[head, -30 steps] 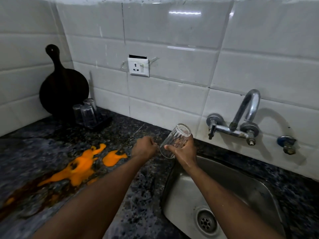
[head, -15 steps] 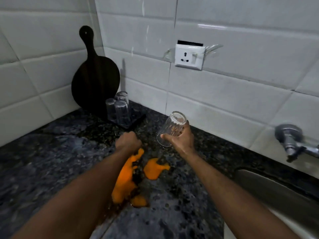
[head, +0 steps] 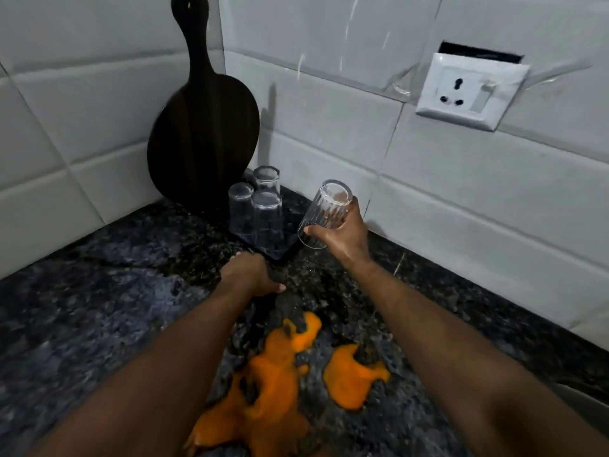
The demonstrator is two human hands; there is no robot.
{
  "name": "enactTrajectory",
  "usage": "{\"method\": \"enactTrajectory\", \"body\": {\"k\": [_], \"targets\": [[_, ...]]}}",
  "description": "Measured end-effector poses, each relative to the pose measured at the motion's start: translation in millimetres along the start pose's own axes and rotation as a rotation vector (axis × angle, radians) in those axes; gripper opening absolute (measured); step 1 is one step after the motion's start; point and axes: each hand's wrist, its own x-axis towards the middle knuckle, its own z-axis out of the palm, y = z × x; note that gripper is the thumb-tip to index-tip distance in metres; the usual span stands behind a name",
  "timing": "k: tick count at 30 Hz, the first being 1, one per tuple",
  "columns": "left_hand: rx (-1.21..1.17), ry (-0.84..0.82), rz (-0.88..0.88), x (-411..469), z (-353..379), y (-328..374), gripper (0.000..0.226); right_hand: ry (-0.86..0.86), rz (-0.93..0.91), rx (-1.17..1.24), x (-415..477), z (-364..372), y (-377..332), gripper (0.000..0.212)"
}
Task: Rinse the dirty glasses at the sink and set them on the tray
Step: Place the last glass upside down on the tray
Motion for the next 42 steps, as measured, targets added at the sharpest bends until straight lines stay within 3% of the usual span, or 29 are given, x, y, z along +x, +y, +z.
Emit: {"method": "enactTrajectory", "body": {"k": [12, 42], "targets": [[-0.017, -0.012, 0.007, 12, -21, 12, 0.063, -0.139, -0.034, -0.030, 64, 41, 2, 0.092], [-0.059, -0.076, -0.006, 17, -23, 15, 0.081, -0.255, -0.006, -0.204, 71, 57, 0, 0.088]]}}
